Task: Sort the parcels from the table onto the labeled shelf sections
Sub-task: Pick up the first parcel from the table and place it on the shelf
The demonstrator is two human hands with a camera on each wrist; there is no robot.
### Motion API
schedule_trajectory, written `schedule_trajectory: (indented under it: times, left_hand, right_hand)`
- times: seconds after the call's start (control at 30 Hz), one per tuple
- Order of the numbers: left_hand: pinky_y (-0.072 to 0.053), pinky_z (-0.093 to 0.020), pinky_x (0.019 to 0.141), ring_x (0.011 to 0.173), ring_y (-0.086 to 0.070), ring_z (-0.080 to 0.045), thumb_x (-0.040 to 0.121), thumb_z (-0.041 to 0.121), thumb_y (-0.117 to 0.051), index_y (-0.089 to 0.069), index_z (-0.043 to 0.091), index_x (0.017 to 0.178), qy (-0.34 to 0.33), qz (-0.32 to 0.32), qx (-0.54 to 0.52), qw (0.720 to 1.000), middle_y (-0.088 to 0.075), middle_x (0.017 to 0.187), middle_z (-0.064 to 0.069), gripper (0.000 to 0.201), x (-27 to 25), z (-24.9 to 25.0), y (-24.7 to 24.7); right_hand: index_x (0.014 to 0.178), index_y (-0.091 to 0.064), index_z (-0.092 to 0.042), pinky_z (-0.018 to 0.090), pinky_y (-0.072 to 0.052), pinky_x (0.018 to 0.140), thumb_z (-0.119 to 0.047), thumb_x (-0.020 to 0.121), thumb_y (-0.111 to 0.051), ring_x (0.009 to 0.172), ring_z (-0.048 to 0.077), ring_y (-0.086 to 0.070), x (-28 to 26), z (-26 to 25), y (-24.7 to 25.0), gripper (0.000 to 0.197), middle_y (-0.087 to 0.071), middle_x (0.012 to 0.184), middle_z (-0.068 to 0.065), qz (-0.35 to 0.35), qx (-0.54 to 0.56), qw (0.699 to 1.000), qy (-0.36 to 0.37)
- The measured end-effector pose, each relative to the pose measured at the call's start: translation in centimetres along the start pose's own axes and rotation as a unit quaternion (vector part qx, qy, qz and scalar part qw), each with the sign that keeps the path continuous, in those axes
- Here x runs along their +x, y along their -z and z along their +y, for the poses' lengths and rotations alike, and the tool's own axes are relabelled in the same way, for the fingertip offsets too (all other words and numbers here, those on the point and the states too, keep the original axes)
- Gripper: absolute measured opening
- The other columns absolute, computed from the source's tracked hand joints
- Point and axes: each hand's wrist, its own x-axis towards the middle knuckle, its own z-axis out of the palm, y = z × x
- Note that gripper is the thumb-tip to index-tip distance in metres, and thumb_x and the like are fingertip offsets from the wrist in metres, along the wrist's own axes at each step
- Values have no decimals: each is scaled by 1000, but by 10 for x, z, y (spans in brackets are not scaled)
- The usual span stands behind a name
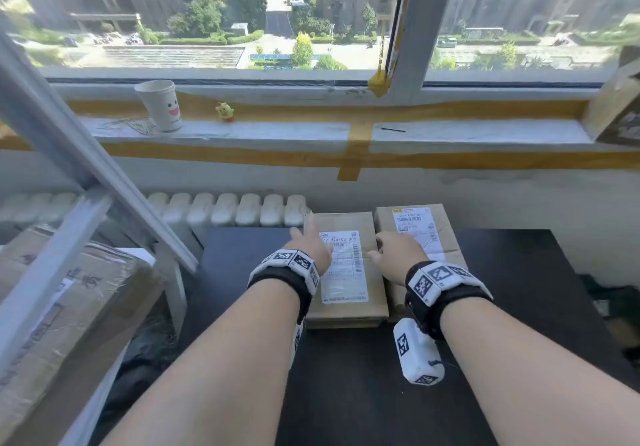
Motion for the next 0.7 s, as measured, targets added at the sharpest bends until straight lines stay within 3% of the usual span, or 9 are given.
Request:
schedule_trajectory:
  times: [0.1, 0.17, 0.2, 0.27, 0.33, 0.4, 0.5, 0.57, 0.7]
  left_hand:
    - [-48, -34, 69, 74, -63, -24, 100, 38, -39, 18, 25, 155, 2, -11, -6, 1000, -64, 114, -16, 80, 3, -3, -3]
    - [-44, -32, 63, 56, -50, -17, 100, 34, -38, 19, 23, 155, 11, -13, -10, 1000, -58, 77, -6, 80, 5, -6, -6]
    - [-44, -32, 62, 55, -48, -16, 100, 33, -39, 19, 22, 154, 17, -12, -12, 1000, -53, 71, -4, 80, 6, -6, -7]
    - [-45, -34, 64, 63, -56, -19, 100, 33, -39, 18, 18, 155, 33, -8, -20, 999, -58, 80, -7, 80, 6, -7, -7]
    - [-48, -38, 75, 95, -65, -29, 101, 32, -39, 9, 13, 157, 56, -3, -38, 998, -65, 111, -15, 76, 9, -7, -7]
    - [-45, -38, 83, 117, -59, -33, 101, 29, -38, -12, 5, 155, 79, -5, -66, 995, -58, 131, -18, 64, 10, -9, -3]
    - [-41, -33, 75, 108, -60, -33, 98, 23, -39, -45, 2, 130, 68, 9, -101, 992, -61, 125, -17, 39, 8, -11, 10]
    - [-40, -30, 71, 92, -58, -32, 97, 22, -40, -53, 2, 108, 53, 27, -112, 992, -65, 117, -17, 26, 4, -9, 24]
    - [-44, -36, 86, 109, -59, -34, 98, 22, -39, -51, 1, 125, 35, 77, -142, 986, -61, 124, -17, 36, -9, 2, 61]
  right_hand:
    - [97, -55, -8, 29, -38, 71, -23, 95, -48, 90, 28, -56, 5, 0, -10, 17, -65, 105, 12, -2, -3, 1000, -11]
    - [106, -59, -7, 30, -40, 72, -23, 95, -49, 98, 29, -61, 6, 0, -16, 22, -66, 110, 12, -7, 3, 1000, -23]
    - [108, -60, -7, 30, -41, 72, -23, 95, -49, 99, 29, -62, 6, 0, -19, 23, -67, 111, 11, -5, 4, 1000, -28]
    - [108, -60, -7, 30, -42, 72, -23, 95, -49, 94, 29, -60, 8, 0, -21, 24, -67, 111, 12, 5, 6, 999, -33]
    - [113, -59, -7, 30, -43, 74, -22, 95, -49, 93, 28, -59, 9, -1, -20, 25, -67, 114, 12, 10, 17, 999, -39]
    - [121, -56, -9, 33, -45, 81, -24, 95, -49, 105, 30, -61, 8, -3, -18, 30, -65, 120, 11, 12, 34, 998, -41]
    - [129, -53, -11, 35, -47, 90, -24, 96, -49, 113, 30, -59, 2, -7, -8, 35, -63, 124, 10, 18, 69, 997, -44]
    - [132, -52, -13, 37, -48, 93, -24, 96, -50, 114, 29, -59, -1, -12, 3, 38, -63, 126, 9, 30, 96, 994, -40]
    - [133, -51, -17, 37, -49, 95, -25, 94, -53, 114, 29, -60, -10, -20, 37, 39, -64, 127, 7, 71, 156, 985, -24]
